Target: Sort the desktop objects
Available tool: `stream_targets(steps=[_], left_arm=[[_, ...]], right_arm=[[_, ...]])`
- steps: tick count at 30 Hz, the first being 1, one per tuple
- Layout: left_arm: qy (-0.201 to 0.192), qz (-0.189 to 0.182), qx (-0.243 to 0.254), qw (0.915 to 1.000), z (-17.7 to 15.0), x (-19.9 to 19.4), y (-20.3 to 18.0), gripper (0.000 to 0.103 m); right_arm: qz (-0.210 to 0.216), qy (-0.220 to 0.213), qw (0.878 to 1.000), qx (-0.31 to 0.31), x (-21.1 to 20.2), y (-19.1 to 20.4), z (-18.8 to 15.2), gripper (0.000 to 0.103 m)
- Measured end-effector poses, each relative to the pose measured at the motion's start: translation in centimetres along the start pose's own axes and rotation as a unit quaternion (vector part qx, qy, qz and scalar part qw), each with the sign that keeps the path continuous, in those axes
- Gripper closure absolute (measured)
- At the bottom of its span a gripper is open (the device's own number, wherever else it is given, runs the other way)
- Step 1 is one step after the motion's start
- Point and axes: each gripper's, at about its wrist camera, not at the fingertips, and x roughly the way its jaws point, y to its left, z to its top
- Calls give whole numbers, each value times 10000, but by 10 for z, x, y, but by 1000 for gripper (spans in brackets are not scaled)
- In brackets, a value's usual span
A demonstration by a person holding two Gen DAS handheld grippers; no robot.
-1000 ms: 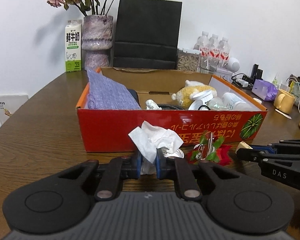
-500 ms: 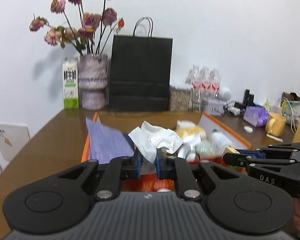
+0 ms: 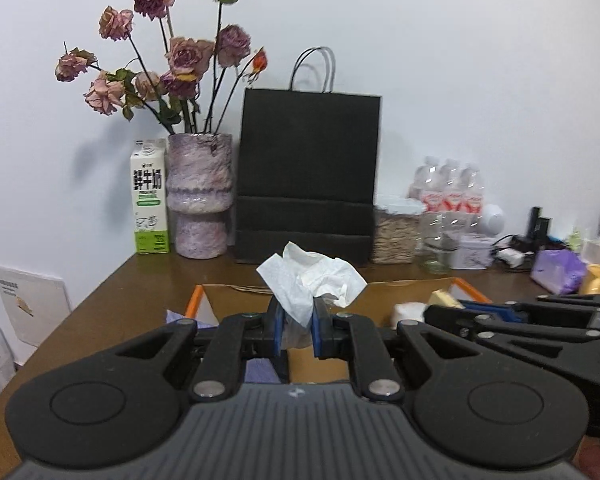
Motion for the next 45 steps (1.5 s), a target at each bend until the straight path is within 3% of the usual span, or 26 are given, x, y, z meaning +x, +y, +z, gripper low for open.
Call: stream_targets(steps=[8, 24, 25, 27, 30, 32, 33, 35, 37, 38, 45], left_arm=[[402, 109, 5, 9991, -18, 30, 7, 89], [376, 195, 257, 9988, -30, 28, -2, 87], [360, 208, 265, 9988, -30, 27, -2, 86], [275, 271, 299, 9988, -30, 25, -3, 75], [41, 379, 358, 9986, -30, 18, -4, 54], [-92, 419, 383, 9983, -28, 13, -5, 35], [-150, 485, 363, 9980, -28, 11, -5, 31], [-223, 638, 312, 9972, -26, 8, -4, 10], [-299, 746, 192, 9966, -25, 7, 0, 0], [-316, 734, 164, 9967, -24, 6, 1, 0], [-332, 669, 240, 9969, -25, 3, -3, 0]], right_arm=[[132, 305, 9994, -37, 27, -7, -21, 93], [21, 336, 9994, -4, 22, -5, -27, 92], [27, 324, 9995, -4, 21, -6, -27, 91], [-9, 250, 9997, -9, 17, -6, -27, 90], [-58, 124, 9999, -11, 10, -6, -25, 75], [-137, 31, 9999, -23, 6, -7, -24, 42], [-224, -35, 9997, -15, 3, -7, -23, 39], [-383, -148, 9992, 32, -3, -10, -22, 23], [-464, -246, 9985, 167, -7, -15, -20, 5], [-445, -282, 9984, 218, -10, -18, -19, 0], [-442, -359, 9980, 289, -16, -21, -18, 0]])
